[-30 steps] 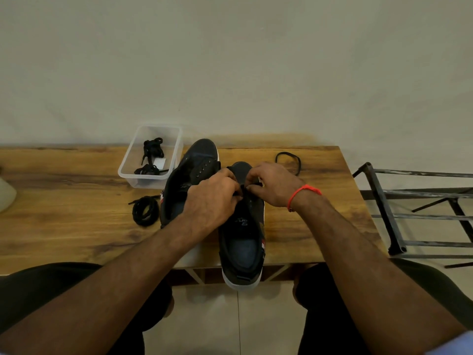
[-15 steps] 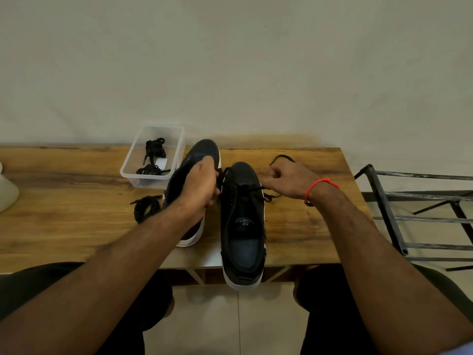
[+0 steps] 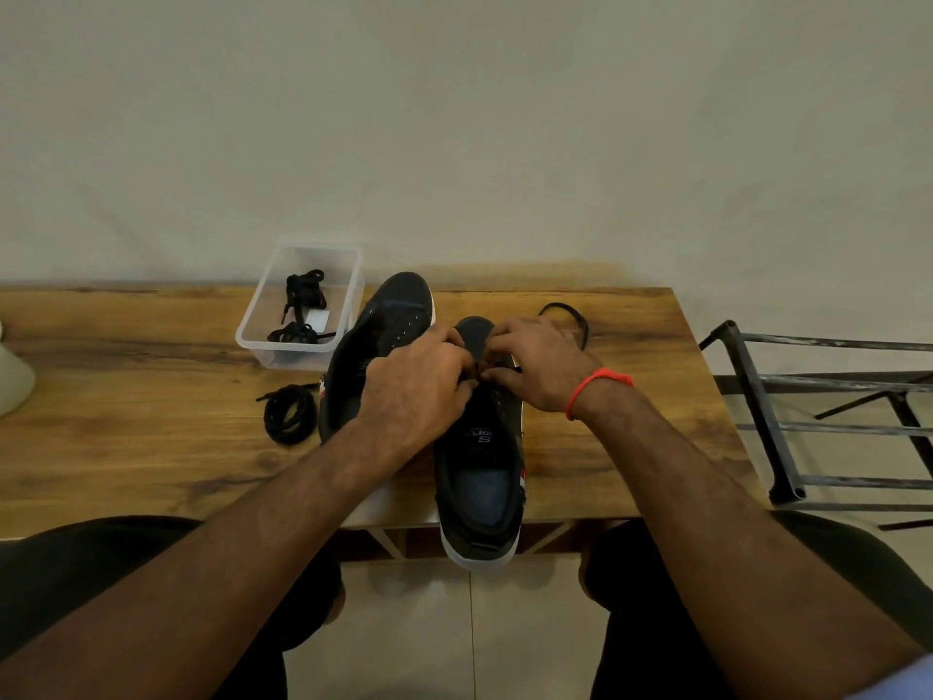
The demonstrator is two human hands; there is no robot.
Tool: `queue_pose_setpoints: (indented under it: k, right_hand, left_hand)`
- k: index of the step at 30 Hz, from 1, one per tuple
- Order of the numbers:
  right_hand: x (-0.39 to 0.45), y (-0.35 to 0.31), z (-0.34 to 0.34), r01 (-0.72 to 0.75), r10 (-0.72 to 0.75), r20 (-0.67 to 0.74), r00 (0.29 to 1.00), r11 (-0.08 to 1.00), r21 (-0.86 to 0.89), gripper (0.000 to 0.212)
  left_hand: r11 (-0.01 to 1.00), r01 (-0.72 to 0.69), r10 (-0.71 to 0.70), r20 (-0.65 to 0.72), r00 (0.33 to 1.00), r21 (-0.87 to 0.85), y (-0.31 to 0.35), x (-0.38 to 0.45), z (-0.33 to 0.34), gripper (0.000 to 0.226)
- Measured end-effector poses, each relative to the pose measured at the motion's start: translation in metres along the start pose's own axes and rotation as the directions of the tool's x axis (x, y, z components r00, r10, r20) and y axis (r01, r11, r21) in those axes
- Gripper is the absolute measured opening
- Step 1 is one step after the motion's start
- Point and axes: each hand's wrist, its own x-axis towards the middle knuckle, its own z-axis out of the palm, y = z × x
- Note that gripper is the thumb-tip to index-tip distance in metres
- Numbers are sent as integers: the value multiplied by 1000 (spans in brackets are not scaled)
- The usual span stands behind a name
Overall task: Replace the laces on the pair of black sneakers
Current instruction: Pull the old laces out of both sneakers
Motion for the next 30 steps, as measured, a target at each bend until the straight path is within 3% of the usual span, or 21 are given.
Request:
queue_pose_setpoints:
  k: [4,11,13,17,21,23,26,28,30]
  right_hand:
    - [-1,-1,-3,7,-7,-20,1000,1000,0,13]
    - [-6,14,-34,-97,130,-95,987,950,296,17]
    - [-11,23,-42,-167,183,-21,983,932,322,26]
    - [-22,37,-47,-377,345,290,893,924,62,28]
    - [-21,34,-43,-376,352,396,848,927,-19,22]
    - [-16,37,-37,-363,341,353,871,932,-5,14]
    - [-9,35,-33,-274,258,130,957,954,123,9]
    - [-4,24,-30,-141,145,-4,989,970,198,7]
    - [0,12,-22,-26,34,-45,998,985,172,19]
  left_hand:
    - [999,38,-38,-15,999,3,2,0,0,31]
    - [916,163,-214,-104,971,-367,-2,5,-11,17]
    - [877,195,-285,-149,947,-439,-8,7,-16,15]
    - [909,303,-344,-104,933,-285,-23,8,-22,21]
    - [930,367,-367,-26,930,-28,-29,6,-29,29]
    - [951,310,-307,-85,948,15,-27,3,-28,30]
    - [995,85,-76,-175,982,49,-18,2,-21,31]
    - [999,-24,30,-127,991,47,-10,2,-13,35]
    - [999,-27,29,-43,999,43,-2,2,-4,38]
